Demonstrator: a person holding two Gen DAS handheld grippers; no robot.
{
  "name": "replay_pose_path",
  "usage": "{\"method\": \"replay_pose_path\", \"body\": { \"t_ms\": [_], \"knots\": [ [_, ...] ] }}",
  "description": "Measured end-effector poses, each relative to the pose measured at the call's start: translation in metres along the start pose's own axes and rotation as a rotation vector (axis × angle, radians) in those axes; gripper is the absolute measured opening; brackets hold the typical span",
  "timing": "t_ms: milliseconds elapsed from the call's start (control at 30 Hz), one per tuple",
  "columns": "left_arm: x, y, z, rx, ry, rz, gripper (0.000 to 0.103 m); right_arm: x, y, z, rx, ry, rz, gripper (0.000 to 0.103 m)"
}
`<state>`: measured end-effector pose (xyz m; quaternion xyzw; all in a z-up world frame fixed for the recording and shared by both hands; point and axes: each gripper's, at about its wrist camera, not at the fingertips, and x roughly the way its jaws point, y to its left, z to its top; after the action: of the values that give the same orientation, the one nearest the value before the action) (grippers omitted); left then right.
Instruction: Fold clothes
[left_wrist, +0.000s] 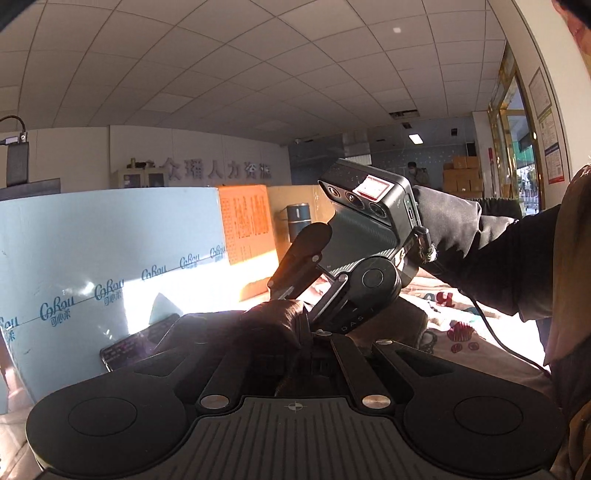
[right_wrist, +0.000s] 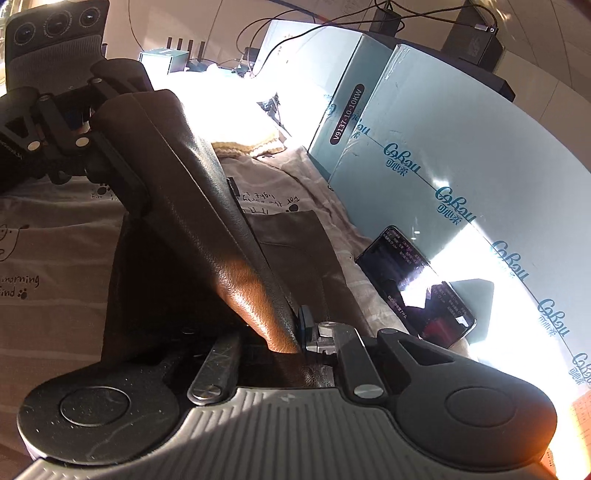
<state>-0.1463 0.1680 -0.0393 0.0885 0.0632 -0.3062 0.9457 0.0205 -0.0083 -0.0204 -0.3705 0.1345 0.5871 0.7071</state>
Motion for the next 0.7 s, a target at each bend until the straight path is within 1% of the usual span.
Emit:
{"method": "replay_pose_path", "body": {
  "t_ms": [133,200,333,533,700],
  "knots": [
    [-0.020,-0.009,0.004,0.003,-0.045,-0.015,0.001,-0.032,0.029,0.012,-0.049,-0.015,-0.060,0.008],
    [-0.032,-0.013,0.004,-0.010,-0.074,-0.040,0.002,-0.047,0.046,0.018,-0.076,-0.023,-0.089,0.008],
    [-0.049,-0.022,-0.001,-0.044,-0.115,-0.055,0.002,-0.067,0.080,0.026,-0.117,-0.019,-0.128,0.008],
    [-0.070,-0.039,-0.007,-0.062,-0.149,-0.111,0.002,-0.099,0.130,0.024,-0.132,-0.047,-0.150,0.007],
    [-0.087,-0.050,-0.014,-0.055,-0.152,-0.168,0.002,-0.116,0.171,0.024,-0.161,-0.057,-0.147,0.007]
  ]
}}
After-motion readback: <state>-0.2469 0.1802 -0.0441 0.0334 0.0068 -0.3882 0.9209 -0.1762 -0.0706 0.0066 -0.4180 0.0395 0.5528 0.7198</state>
